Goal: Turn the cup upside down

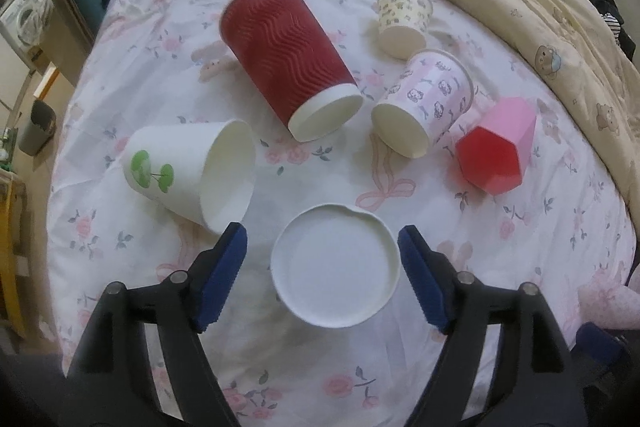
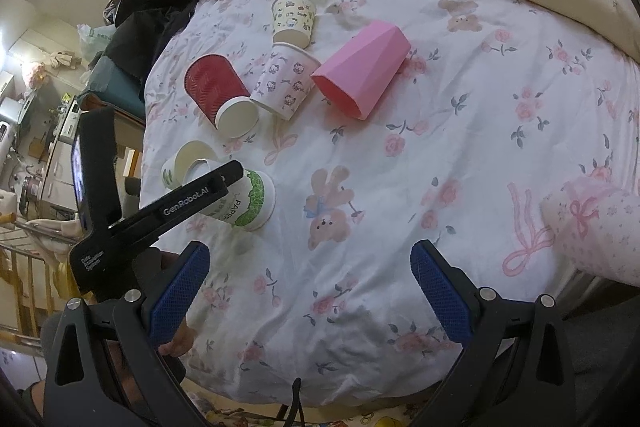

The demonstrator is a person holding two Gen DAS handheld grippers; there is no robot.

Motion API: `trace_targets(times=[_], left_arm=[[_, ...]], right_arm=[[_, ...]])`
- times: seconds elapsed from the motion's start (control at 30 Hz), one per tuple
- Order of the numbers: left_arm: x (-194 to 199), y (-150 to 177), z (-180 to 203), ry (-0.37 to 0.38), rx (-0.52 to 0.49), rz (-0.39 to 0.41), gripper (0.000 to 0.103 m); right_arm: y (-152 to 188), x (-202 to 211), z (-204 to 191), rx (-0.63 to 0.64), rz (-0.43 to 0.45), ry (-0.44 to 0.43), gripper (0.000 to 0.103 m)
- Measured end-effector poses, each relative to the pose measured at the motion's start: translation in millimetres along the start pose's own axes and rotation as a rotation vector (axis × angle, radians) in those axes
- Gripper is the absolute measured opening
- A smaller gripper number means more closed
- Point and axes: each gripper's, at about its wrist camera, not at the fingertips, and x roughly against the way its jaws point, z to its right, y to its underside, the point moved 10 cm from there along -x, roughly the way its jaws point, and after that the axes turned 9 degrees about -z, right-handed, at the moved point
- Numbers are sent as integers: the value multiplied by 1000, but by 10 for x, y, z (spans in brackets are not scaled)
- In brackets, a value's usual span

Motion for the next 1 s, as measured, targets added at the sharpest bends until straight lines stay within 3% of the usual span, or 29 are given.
trace_targets(times=[0.17,0.33,0.67,0.8,0.93,1.0], left_arm=[[192,1,-50,16,-6,29,75],[613,-5,-168,24,-16,116,75],[1268,247,-656,46,10,220,75],[1298,485,-805,29,18,227,87],[1308,701,-869,35,39,239,88],[1307,766,-887,36,46,246,93]], right_arm=[[-15,64,-4,7,23,0,102],[-10,112,-54,30,48,11,102],[11,129,-148,67,68,25,102],[14,112,-298,132,86,47,102],[30,84,-474,217,112,83,102],[31,85,-559,262,133,104,102]])
